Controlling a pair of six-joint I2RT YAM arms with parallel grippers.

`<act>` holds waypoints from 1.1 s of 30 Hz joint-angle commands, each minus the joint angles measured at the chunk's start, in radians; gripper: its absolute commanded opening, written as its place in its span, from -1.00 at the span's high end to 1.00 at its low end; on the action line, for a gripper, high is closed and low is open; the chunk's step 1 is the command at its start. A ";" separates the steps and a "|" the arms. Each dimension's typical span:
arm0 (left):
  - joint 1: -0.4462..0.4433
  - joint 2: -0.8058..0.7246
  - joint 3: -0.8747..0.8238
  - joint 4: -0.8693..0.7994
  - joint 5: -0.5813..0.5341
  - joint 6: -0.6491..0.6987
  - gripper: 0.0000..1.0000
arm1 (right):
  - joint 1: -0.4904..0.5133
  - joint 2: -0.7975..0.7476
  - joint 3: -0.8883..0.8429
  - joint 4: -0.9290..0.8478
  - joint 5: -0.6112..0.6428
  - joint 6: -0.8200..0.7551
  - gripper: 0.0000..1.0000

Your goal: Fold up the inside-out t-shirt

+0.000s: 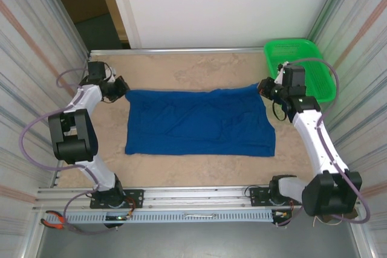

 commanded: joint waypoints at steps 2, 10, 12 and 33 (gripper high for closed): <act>0.007 -0.063 -0.042 0.019 0.033 -0.036 1.00 | 0.009 -0.107 -0.072 -0.053 0.049 0.040 1.00; 0.008 -0.073 -0.090 -0.009 0.023 -0.027 1.00 | 0.016 -0.253 -0.206 -0.116 0.092 0.085 1.00; 0.008 -0.070 -0.106 -0.006 0.027 -0.027 1.00 | 0.017 -0.268 -0.242 -0.118 0.096 0.097 1.00; 0.009 -0.235 -0.348 0.027 -0.024 -0.120 0.19 | 0.063 -0.288 -0.317 -0.233 0.267 0.186 0.30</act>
